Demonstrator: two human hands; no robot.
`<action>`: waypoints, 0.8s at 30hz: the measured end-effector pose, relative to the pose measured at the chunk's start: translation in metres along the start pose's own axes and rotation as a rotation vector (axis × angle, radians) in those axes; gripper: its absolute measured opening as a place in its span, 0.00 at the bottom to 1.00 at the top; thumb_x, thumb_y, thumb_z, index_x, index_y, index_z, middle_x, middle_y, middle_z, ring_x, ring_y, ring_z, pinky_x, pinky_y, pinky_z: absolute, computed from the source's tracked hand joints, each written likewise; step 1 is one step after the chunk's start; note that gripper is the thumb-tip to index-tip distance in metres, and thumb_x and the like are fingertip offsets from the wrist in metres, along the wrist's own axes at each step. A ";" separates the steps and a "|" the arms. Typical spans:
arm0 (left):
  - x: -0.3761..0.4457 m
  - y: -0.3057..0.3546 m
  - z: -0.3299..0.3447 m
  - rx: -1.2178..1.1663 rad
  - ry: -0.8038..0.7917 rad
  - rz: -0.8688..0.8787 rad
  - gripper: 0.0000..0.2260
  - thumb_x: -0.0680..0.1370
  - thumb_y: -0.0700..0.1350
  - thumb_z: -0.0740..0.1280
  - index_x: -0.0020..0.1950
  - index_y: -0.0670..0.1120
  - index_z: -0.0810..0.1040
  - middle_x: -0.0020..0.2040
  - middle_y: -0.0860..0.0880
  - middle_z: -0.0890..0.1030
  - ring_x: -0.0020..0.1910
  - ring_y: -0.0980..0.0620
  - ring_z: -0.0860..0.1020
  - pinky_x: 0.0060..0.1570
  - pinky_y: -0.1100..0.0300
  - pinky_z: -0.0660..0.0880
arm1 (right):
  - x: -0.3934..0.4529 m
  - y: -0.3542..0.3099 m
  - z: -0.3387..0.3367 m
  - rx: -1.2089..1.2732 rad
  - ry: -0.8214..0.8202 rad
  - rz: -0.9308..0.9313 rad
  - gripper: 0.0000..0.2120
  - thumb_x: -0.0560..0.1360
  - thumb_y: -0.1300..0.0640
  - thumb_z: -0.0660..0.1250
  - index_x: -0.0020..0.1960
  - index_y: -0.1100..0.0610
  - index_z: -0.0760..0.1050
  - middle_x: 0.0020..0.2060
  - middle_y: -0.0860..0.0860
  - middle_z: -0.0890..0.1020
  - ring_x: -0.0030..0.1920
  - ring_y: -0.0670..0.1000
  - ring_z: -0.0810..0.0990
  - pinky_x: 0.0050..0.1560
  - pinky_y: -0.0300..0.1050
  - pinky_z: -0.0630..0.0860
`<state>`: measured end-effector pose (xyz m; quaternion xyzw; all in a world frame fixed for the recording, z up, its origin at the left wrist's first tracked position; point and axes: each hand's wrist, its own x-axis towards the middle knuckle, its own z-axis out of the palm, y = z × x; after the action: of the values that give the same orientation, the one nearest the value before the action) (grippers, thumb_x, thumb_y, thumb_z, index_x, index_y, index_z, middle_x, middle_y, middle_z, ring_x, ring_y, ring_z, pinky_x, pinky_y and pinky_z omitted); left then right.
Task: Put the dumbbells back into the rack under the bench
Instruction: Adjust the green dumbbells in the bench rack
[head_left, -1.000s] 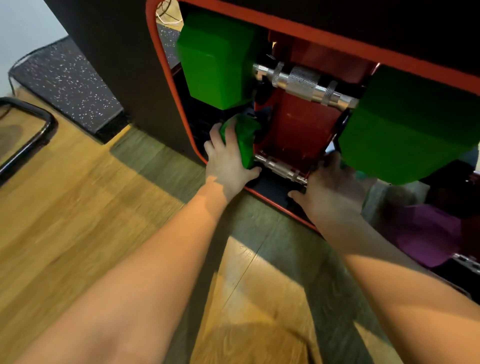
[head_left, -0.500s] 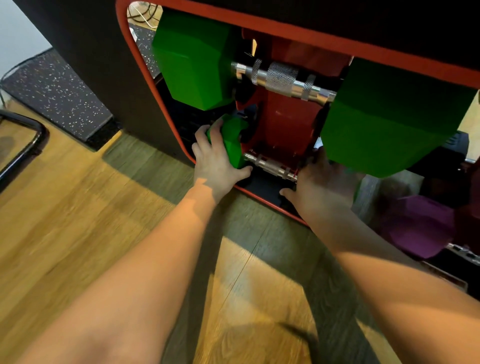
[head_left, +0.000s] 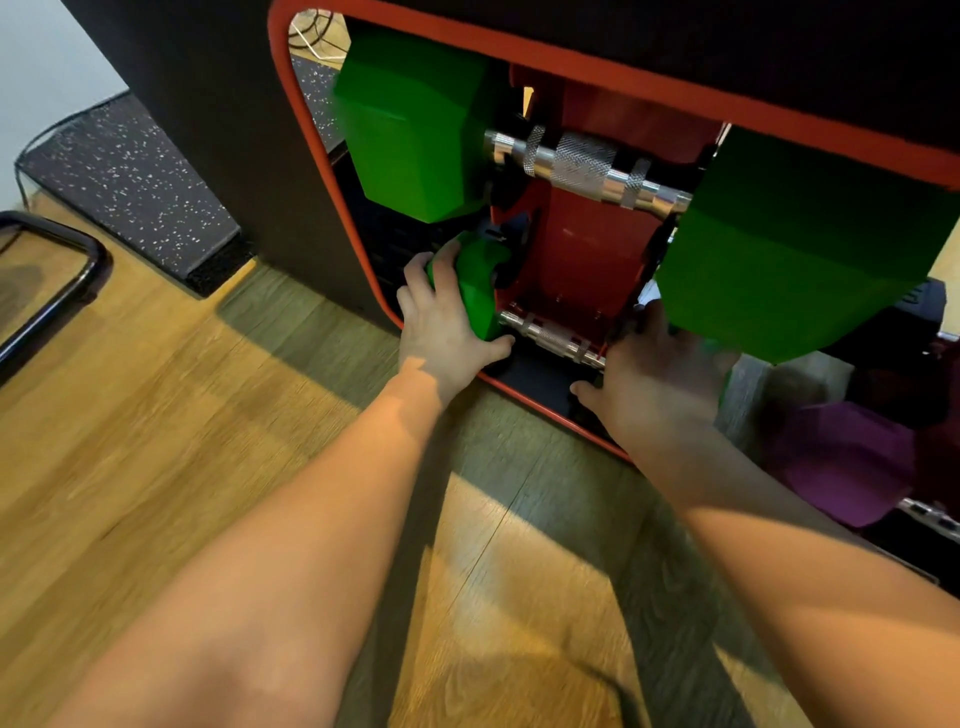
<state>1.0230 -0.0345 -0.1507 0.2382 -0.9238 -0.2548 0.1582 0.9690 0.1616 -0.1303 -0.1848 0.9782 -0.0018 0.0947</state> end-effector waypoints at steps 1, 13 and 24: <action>0.000 0.000 0.000 0.001 -0.001 0.001 0.53 0.61 0.54 0.81 0.79 0.48 0.56 0.72 0.41 0.59 0.68 0.38 0.63 0.70 0.46 0.66 | -0.001 -0.001 -0.003 -0.008 -0.014 0.001 0.28 0.71 0.37 0.70 0.63 0.54 0.75 0.66 0.57 0.73 0.67 0.61 0.71 0.64 0.57 0.70; 0.001 -0.001 -0.002 -0.050 -0.007 0.019 0.55 0.60 0.59 0.81 0.79 0.45 0.55 0.73 0.41 0.60 0.71 0.39 0.62 0.70 0.44 0.65 | -0.029 0.005 -0.025 -0.090 0.224 -0.040 0.38 0.72 0.28 0.62 0.71 0.55 0.69 0.61 0.53 0.79 0.60 0.57 0.78 0.49 0.47 0.70; -0.001 0.039 -0.051 -0.653 0.478 0.065 0.58 0.63 0.58 0.82 0.78 0.40 0.48 0.78 0.40 0.56 0.79 0.46 0.56 0.77 0.43 0.56 | -0.105 0.055 -0.025 0.945 0.712 -0.074 0.17 0.75 0.35 0.65 0.56 0.45 0.74 0.48 0.49 0.79 0.49 0.50 0.79 0.54 0.40 0.73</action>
<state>1.0305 -0.0250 -0.0880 0.1985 -0.7386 -0.4668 0.4440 1.0400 0.2498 -0.0884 -0.1446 0.8358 -0.5024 -0.1675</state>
